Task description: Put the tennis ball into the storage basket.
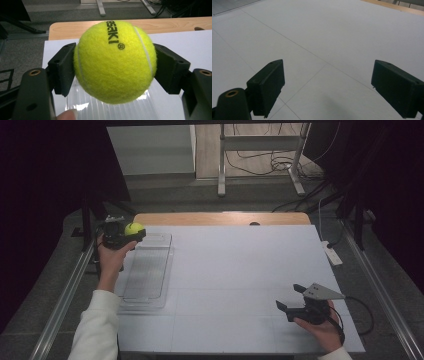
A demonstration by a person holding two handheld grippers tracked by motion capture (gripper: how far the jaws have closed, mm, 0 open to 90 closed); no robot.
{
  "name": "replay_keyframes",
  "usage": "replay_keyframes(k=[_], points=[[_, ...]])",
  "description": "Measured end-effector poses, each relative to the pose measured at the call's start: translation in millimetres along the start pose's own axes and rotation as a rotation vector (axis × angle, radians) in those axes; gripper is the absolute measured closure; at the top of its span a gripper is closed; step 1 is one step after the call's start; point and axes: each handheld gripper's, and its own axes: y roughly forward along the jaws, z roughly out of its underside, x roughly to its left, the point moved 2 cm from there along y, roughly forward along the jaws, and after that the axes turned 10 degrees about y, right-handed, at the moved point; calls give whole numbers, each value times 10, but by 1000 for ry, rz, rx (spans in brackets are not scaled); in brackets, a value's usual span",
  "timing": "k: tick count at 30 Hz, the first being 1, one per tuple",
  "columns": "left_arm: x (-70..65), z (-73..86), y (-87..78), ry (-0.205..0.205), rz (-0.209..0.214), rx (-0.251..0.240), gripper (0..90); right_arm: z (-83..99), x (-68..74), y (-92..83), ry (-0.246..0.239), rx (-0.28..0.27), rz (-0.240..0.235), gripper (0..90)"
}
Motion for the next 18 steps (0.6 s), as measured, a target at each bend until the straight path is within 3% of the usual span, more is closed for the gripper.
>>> replay_keyframes(k=[18], points=[[17,46,147,7,-4,55,268,3,-7,4,1,3,0,122]])
